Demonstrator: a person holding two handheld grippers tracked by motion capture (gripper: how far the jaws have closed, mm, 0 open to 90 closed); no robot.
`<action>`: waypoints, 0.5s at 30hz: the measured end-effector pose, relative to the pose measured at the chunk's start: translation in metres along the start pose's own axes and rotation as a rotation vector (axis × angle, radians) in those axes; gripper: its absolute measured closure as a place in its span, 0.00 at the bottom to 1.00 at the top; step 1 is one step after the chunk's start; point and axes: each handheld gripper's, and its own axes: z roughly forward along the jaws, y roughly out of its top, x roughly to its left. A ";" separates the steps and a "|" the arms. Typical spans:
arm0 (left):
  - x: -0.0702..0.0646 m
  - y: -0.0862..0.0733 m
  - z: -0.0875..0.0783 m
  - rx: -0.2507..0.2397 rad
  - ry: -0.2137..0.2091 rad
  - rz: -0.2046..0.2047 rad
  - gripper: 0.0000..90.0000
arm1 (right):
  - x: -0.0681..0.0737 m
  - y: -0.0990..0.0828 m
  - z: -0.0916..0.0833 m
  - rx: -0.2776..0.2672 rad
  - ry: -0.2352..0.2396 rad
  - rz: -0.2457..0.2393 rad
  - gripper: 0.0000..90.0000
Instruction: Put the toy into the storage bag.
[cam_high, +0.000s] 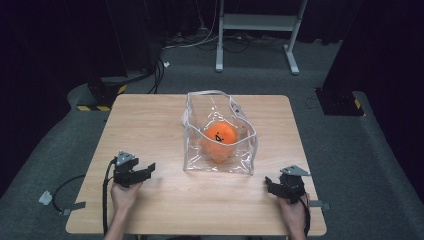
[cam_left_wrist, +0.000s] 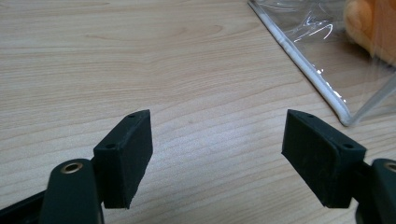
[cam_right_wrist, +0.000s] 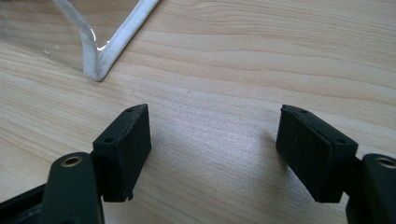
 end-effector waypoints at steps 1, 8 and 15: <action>0.000 0.000 0.000 0.001 0.003 0.003 0.27 | 0.000 0.000 0.000 0.000 0.000 0.000 0.29; 0.003 0.000 0.002 0.012 0.016 0.022 0.27 | 0.000 0.000 0.000 0.000 0.000 0.000 0.29; 0.004 0.000 0.004 0.001 0.037 0.017 0.28 | 0.000 0.000 0.000 0.000 0.000 0.000 0.29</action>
